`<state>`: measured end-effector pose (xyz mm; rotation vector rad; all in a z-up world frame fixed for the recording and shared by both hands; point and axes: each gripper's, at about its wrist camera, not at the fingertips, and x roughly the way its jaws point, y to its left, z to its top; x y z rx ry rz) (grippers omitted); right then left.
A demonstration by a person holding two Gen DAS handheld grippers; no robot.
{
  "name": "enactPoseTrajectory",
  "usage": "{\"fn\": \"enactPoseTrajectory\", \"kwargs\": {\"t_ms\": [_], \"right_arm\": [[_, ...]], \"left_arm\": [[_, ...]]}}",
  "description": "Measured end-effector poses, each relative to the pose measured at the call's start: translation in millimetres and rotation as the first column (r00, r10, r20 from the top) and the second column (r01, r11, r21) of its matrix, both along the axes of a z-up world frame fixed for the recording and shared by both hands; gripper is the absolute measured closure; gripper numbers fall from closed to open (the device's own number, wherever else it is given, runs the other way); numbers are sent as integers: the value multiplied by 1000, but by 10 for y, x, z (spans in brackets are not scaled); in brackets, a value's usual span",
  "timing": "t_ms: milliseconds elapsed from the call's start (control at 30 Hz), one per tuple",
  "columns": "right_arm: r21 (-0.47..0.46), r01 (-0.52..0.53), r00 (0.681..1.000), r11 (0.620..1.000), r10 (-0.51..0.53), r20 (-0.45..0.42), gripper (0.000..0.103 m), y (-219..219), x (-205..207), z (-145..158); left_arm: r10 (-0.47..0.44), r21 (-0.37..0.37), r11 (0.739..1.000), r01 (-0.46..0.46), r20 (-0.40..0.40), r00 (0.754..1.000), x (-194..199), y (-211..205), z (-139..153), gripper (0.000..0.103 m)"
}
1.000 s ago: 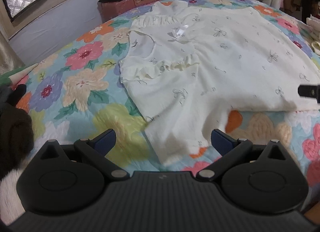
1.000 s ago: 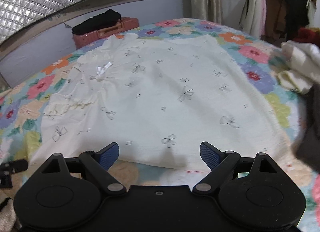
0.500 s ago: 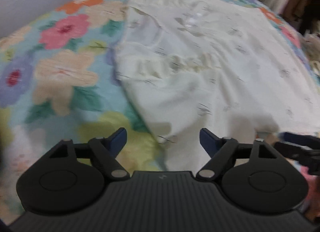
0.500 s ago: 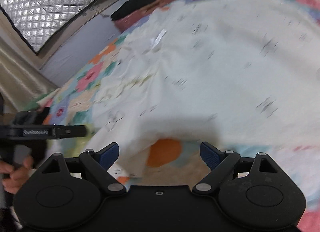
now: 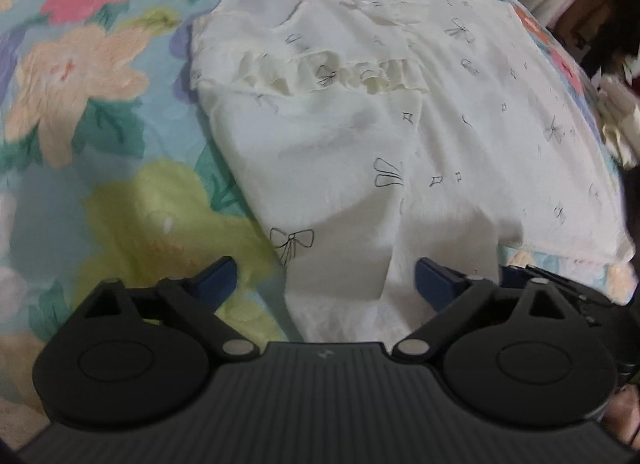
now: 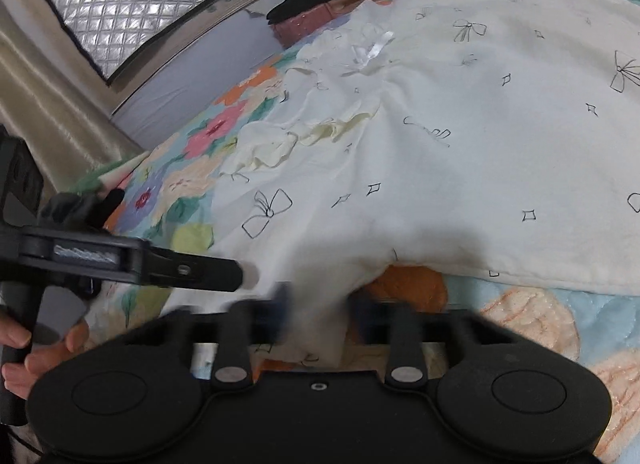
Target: Fold clothes
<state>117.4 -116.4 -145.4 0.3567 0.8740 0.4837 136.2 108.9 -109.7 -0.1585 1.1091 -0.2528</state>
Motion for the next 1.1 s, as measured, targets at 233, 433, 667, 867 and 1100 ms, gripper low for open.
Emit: {"fn": "enactPoseTrajectory", "kwargs": {"t_ms": [233,433,667,867,1100], "right_arm": [[33,-8,997,999,6,81,95,-115,-84,173],[45,5,993,999,-10,115,95,-158,-72,246],[135,39,997,990,-48,66,95,-193,-64,218],[-133,-104,991,986,113,68,95,116,484,824],[-411,-324,946,852,290,-143,95,295,866,1486]], "left_arm": [[-3,-45,999,6,76,997,-150,-6,166,102],[24,-71,997,-13,151,988,-124,59,280,102],[2,-36,999,7,248,969,-55,-16,417,102],[-27,-50,998,45,316,948,95,-60,621,102],[-190,30,981,193,375,907,238,-258,1101,102]]}}
